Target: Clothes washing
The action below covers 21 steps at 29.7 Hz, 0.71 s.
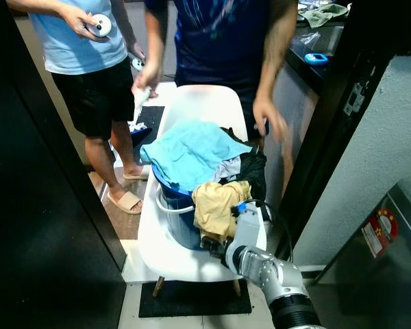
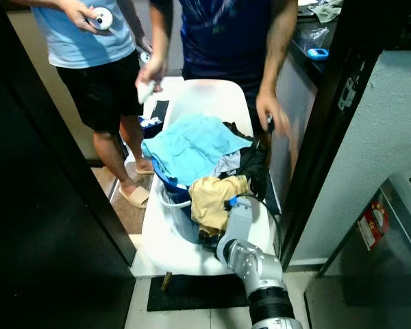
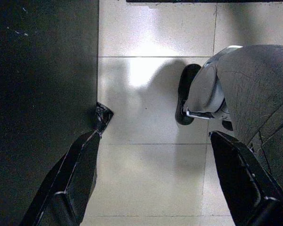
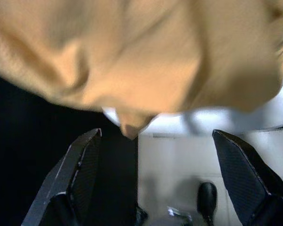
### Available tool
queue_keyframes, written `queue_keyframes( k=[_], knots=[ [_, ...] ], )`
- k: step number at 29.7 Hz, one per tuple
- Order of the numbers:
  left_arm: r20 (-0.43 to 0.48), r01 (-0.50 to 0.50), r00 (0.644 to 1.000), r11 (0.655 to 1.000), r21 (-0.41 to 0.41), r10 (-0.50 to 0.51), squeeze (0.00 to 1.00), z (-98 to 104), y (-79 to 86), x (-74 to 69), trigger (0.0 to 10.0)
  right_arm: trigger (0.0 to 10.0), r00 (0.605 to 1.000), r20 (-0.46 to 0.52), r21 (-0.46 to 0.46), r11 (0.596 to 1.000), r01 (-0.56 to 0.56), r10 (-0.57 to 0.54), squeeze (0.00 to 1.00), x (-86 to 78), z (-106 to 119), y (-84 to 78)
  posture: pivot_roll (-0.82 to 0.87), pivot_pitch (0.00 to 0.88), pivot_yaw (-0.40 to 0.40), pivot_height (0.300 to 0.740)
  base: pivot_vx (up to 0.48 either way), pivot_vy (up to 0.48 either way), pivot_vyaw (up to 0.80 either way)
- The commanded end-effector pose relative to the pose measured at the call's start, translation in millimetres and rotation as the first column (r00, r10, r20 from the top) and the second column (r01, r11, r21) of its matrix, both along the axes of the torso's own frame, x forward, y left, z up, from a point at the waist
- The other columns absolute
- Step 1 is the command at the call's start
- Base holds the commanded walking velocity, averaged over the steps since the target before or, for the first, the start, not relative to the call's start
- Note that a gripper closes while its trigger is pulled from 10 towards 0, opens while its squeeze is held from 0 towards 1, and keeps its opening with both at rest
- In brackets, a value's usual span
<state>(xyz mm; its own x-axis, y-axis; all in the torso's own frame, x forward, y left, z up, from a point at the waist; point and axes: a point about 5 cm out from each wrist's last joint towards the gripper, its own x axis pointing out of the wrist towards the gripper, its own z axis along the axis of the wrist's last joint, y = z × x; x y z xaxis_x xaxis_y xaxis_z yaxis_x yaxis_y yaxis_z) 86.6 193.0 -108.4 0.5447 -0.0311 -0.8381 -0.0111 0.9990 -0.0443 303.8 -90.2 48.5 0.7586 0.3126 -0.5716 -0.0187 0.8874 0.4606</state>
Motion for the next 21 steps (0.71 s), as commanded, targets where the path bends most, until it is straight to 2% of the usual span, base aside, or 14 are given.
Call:
queue_keyframes(
  k=[1, 3, 5, 7, 8, 10, 15, 21],
  knots=[
    [-0.035, 0.042, 0.998, 0.999, -0.023, -0.042, 0.0, -2.8, -5.3, -9.3, 10.0, 10.0, 0.998, 0.057, 0.098, 0.995, 0.028, -0.034, 0.0, 3.6, 8.8, 19.7, 0.12, 0.105, 0.015, 0.74, 0.0, 0.0, 0.0],
    [-0.034, 0.045, 0.998, 0.999, -0.023, -0.046, 0.0, -2.8, -5.5, -9.7, 10.0, 10.0, 0.983, 0.165, 0.131, 0.99, 0.055, -0.076, 0.0, 15.2, 21.8, 16.3, 0.12, 0.11, 0.02, 0.74, 0.0, 0.0, 0.0],
    [-0.034, 0.045, 0.998, 0.999, -0.023, -0.046, 0.0, -2.8, -5.5, -9.7, 10.0, 10.0, 0.983, 0.165, 0.131, 0.99, 0.055, -0.076, 0.0, 15.2, 21.8, 16.3, 0.12, 0.11, 0.02, 0.74, 0.0, 0.0, 0.0],
    [-0.033, 0.049, 0.998, 0.999, -0.023, -0.05, 0.0, -2.7, -5.3, -10.1, 10.0, 10.0, 0.964, 0.242, 0.149, 0.986, 0.076, -0.111, 0.0, 24.8, 34.9, 10.3, 0.13, 0.118, 0.023, 0.74, 0.0, 0.0, 0.0],
    [-0.033, 0.05, 0.998, 0.998, -0.023, -0.051, 0.0, -2.7, -5.2, -10.4, 10.0, 10.0, 0.957, 0.265, 0.142, 0.987, 0.079, -0.115, 0.0, 28.2, 39.1, 7.4, 0.13, 0.118, 0.023, 0.74, 0.0, 0.0, 0.0],
    [-0.033, 0.051, 0.998, 0.998, -0.022, -0.052, 0.0, -2.7, -4.6, -11.4, 10.0, 10.0, 0.947, 0.313, 0.038, 0.997, 0.061, -0.07, 0.0, 34.7, 43.1, 2.0, 0.13, 0.125, 0.027, 0.74, 0.0, 0.0, 0.0],
    [-0.036, 0.055, 0.998, 0.998, -0.021, -0.056, 0.0, -2.8, -3.3, -14.4, 10.0, 10.0, 0.94, 0.341, -0.031, 0.999, 0.042, -0.029, 0.0, 39.2, 45.9, -1.0, 0.14, 0.139, 0.029, 0.74, 0.0, 0.0, 0.0],
    [-0.049, 0.056, 0.997, 0.998, -0.019, -0.057, 0.0, -3.6, -1.5, -23.1, 10.0, 10.0, 0.939, 0.344, -0.053, 0.999, 0.013, 0.006, 0.0, 38.3, 39.2, 7.7, 0.15, 0.151, 0.032, 0.74, 0.0, 0.0, 0.0]
  ],
)
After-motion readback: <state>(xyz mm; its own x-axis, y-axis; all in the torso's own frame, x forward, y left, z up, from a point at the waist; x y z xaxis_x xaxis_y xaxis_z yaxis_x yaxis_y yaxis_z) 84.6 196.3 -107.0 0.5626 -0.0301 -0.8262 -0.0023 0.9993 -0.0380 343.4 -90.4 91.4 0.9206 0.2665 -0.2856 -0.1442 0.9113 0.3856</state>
